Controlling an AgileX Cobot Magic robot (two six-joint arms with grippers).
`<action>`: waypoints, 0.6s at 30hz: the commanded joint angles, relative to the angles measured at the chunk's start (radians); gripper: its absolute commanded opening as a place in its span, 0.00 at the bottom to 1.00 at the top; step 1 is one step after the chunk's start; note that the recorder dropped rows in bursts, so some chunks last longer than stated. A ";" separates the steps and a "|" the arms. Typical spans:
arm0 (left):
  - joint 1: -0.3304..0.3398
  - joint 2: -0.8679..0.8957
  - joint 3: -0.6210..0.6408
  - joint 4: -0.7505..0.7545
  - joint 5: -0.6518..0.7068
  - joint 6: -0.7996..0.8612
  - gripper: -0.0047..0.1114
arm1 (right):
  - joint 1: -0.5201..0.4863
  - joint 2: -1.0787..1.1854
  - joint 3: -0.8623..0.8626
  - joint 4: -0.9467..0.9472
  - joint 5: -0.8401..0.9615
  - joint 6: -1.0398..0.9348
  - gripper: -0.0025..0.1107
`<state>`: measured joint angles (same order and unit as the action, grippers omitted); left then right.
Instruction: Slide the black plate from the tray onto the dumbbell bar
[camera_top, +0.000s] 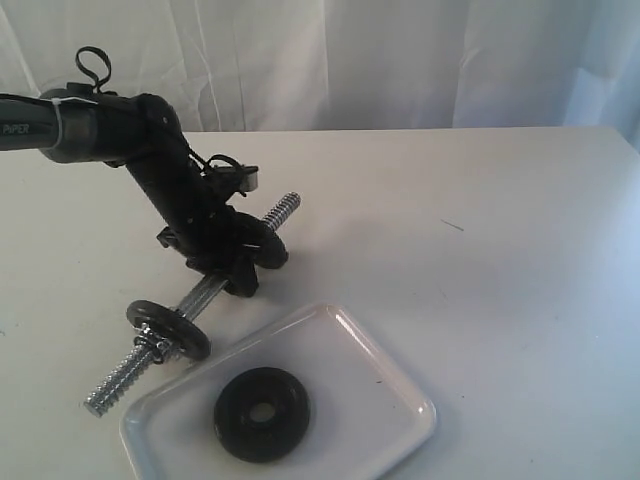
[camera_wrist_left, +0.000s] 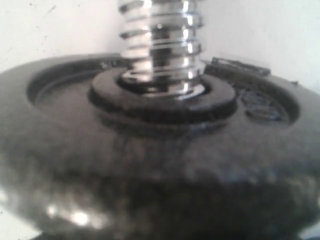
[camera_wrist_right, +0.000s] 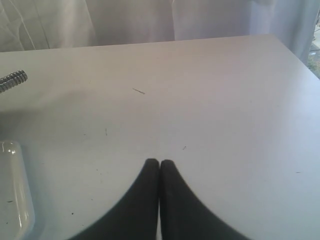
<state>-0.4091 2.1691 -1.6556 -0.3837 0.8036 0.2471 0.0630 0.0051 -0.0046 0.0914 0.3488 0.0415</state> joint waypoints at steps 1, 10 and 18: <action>-0.003 -0.109 -0.010 -0.024 0.035 0.095 0.04 | -0.006 -0.005 0.005 -0.017 -0.006 0.001 0.02; -0.003 -0.287 0.004 -0.068 0.087 0.202 0.04 | -0.006 -0.005 0.005 -0.016 -0.063 0.018 0.02; -0.003 -0.383 0.173 -0.064 0.032 0.247 0.04 | -0.006 -0.005 0.005 0.192 -0.330 0.565 0.02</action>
<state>-0.4091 1.8871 -1.5140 -0.3632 0.8275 0.4904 0.0630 0.0051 -0.0046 0.2418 0.0907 0.4262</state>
